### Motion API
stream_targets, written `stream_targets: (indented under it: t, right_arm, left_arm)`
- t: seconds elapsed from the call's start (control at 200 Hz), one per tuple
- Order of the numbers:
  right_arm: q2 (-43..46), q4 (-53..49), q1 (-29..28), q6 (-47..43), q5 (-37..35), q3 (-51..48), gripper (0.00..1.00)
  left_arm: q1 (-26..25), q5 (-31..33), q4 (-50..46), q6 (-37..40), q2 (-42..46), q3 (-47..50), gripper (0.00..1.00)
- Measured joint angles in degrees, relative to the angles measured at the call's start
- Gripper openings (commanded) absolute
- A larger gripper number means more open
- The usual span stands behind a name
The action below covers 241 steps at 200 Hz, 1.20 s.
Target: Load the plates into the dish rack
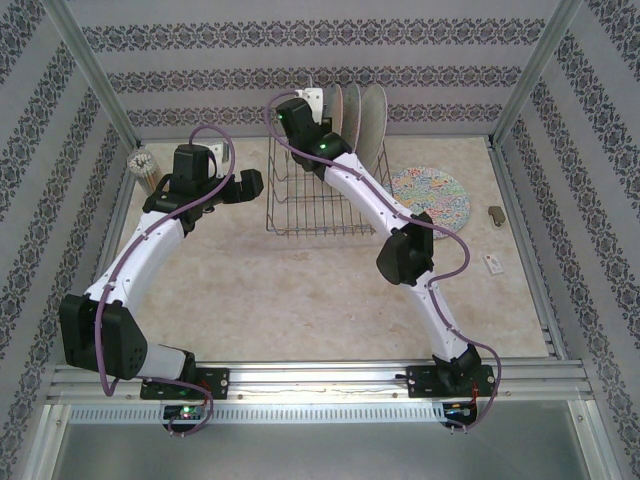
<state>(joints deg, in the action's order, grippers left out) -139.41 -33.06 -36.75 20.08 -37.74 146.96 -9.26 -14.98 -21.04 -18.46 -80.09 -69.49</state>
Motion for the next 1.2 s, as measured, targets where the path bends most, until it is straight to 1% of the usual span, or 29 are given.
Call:
stream_targets:
  t: [0.34, 0.635, 0.659, 0.714, 0.829, 0.959, 1.039, 1.099, 1.204]
  right_arm:
    - [-0.04, 0.02, 2.08, 5.33, 3.10, -2.99, 0.00]
    - [-0.04, 2.03, 2.27, 6.69, 4.20, -5.66, 0.00]
    - [-0.04, 2.32, 2.27, 6.78, 4.22, -5.90, 0.01]
    - [-0.04, 2.95, 2.36, 6.82, 4.20, -6.40, 0.07]
    - [0.00, 4.15, 2.49, 7.54, 4.44, -7.61, 0.23]
    - [0.07, 4.11, 2.47, 8.61, 4.81, -9.79, 0.37]
    - [0.66, 4.07, 2.45, 8.50, 5.09, -11.67, 0.56]
    - [1.75, 3.87, 2.34, 8.66, 5.49, -13.22, 0.68]
    - [5.18, 3.67, 1.62, 7.89, 5.66, -16.24, 0.78]
  left_arm:
    - [0.00, -0.02, 0.00, 0.00, -0.02, 0.00, 1.00]
    - [0.00, -0.02, 0.00, 0.00, -0.02, 0.00, 1.00]
    - [0.00, -0.02, 0.00, 0.00, -0.02, 0.00, 1.00]
    - [0.00, -0.04, 0.00, 0.00, -0.02, 0.00, 1.00]
    - [0.00, -0.39, 0.00, 0.00, -0.02, 0.00, 1.00]
    - [0.00, -1.11, 0.00, 0.00, -0.17, 0.00, 1.00]
    - [0.00, -1.31, 0.00, 0.00, -0.44, 0.00, 1.00]
    - [0.00, -1.42, 0.00, -0.02, -0.59, 0.00, 1.00]
    - [0.00, -1.51, 0.02, -0.02, -0.68, 0.00, 1.00]
